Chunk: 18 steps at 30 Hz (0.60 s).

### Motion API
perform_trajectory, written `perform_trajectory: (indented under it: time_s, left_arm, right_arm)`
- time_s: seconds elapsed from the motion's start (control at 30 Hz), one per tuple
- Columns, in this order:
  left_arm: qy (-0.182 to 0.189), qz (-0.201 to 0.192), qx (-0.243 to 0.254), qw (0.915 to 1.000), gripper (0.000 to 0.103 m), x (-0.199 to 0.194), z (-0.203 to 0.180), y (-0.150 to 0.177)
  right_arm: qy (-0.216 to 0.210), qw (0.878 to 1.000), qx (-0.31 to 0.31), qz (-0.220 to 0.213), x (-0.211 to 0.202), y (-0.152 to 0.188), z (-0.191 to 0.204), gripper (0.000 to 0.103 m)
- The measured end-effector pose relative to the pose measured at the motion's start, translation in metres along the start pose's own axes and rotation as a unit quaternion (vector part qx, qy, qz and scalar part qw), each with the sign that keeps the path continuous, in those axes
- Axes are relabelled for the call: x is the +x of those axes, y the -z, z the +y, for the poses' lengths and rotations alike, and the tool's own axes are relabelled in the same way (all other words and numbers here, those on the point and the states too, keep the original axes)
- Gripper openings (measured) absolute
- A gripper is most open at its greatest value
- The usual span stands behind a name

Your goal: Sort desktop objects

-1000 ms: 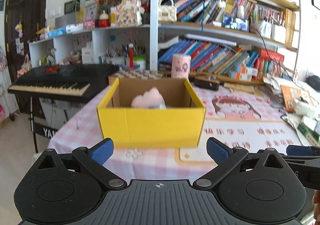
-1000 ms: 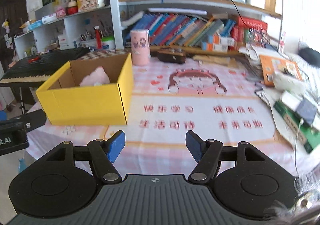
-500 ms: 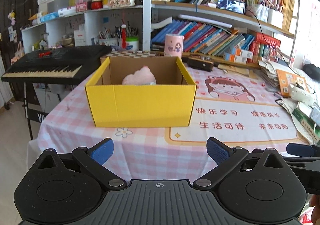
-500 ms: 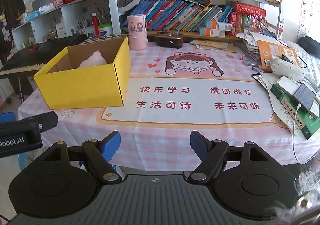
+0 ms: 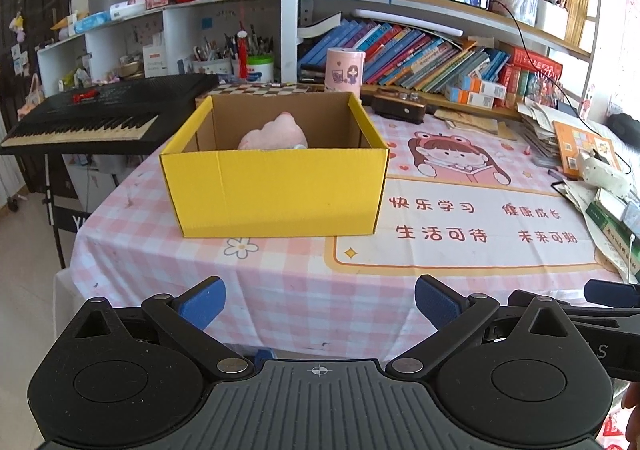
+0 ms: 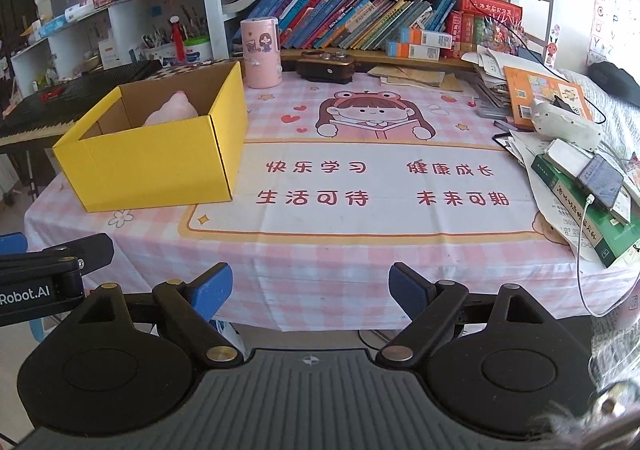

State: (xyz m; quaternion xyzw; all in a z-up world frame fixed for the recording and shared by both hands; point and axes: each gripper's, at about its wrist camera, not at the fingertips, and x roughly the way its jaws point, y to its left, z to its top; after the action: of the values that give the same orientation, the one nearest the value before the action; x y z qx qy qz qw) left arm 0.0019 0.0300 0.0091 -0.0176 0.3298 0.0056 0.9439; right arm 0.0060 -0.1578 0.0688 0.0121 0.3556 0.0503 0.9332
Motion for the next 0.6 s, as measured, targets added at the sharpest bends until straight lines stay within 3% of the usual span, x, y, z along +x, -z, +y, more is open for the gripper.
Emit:
perform_trajectory:
  time_s: [0.6]
  left_arm:
    - [-0.007, 0.006, 0.001, 1.0000, 0.102, -0.0012, -0.0054, 0.0028]
  right_arm:
    - [-0.006, 1.000, 0.006, 0.008, -0.0017, 0.0043, -0.0086, 0.086]
